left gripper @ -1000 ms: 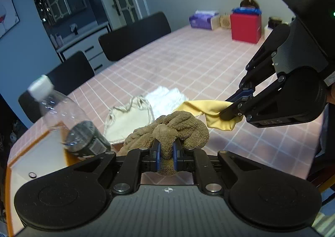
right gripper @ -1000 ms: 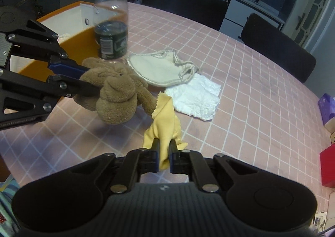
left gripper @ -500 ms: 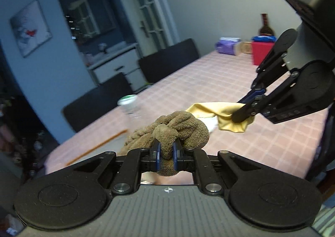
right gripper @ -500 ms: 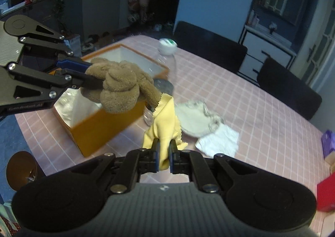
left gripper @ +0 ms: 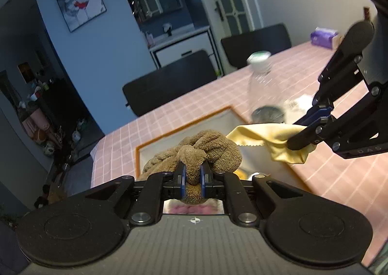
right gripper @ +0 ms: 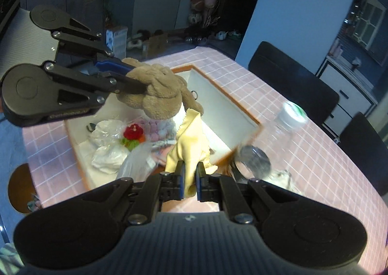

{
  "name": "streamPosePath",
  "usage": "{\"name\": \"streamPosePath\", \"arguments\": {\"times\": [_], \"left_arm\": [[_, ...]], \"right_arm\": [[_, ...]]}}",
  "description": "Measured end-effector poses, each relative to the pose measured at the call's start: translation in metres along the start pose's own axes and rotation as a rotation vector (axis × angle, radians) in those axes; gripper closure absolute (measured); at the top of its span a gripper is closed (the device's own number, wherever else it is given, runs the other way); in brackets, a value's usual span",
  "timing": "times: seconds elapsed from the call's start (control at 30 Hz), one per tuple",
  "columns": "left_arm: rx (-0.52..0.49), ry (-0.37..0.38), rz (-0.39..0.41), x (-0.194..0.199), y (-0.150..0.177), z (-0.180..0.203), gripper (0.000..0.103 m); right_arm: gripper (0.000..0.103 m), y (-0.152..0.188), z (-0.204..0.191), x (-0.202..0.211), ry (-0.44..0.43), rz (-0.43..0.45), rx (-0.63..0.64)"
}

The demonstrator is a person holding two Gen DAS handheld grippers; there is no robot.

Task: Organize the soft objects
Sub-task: 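Carry the brown towel and yellow cloth into the white box and release both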

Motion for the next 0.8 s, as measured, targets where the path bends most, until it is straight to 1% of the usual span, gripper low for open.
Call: {"name": "streamPosePath", "arguments": {"times": [0.13,0.27,0.33,0.4,0.5,0.53,0.63,0.7,0.73,0.77,0.8], "left_arm": [[0.031,0.011,-0.032,-0.023,0.015,-0.019,0.091],[0.001,0.031,-0.045,-0.044,0.026,-0.021,0.091],[-0.001,0.04,-0.07,-0.054,0.033,-0.021,0.091],[-0.019,0.044,-0.079,-0.06,0.042,-0.021,0.091],[-0.012,0.045,-0.092,-0.068,0.048,-0.022,0.091],[-0.01,0.046,-0.096,-0.068,0.05,-0.021,0.091],[-0.009,0.061,-0.109,-0.069,0.053,-0.019,0.089],[-0.013,0.056,-0.11,-0.068,0.052,-0.018,0.086],[-0.015,0.053,-0.109,-0.067,0.051,-0.018,0.085],[-0.014,0.047,-0.111,-0.066,0.051,-0.018,0.08],[-0.01,0.045,-0.114,-0.065,0.051,-0.019,0.079]], "right_arm": [[0.096,-0.008,-0.006,-0.042,0.005,-0.058,0.025],[0.096,-0.007,-0.01,-0.08,0.017,-0.112,0.08],[0.096,-0.005,-0.012,-0.095,0.025,-0.141,0.116],[0.096,-0.002,-0.013,-0.107,0.038,-0.165,0.155],[0.095,0.002,-0.007,-0.119,0.051,-0.193,0.163],[0.094,0.003,-0.005,-0.122,0.063,-0.195,0.168],[0.083,0.003,-0.002,-0.127,0.066,-0.194,0.172],[0.082,0.004,0.0,-0.127,0.061,-0.195,0.172],[0.08,0.004,0.0,-0.126,0.059,-0.196,0.173],[0.075,0.005,0.001,-0.124,0.058,-0.195,0.175],[0.072,0.004,0.001,-0.123,0.061,-0.191,0.176]]}}
Point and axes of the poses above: each gripper's, at about its wrist camera, not at the fingertips, and x roughly against the way its jaws point, z to its right, y to its underside, the point moved 4 cm from there along -x, roughly the way its jaws point, and after that the axes turned 15 degrees about z, right-handed, at the moved point
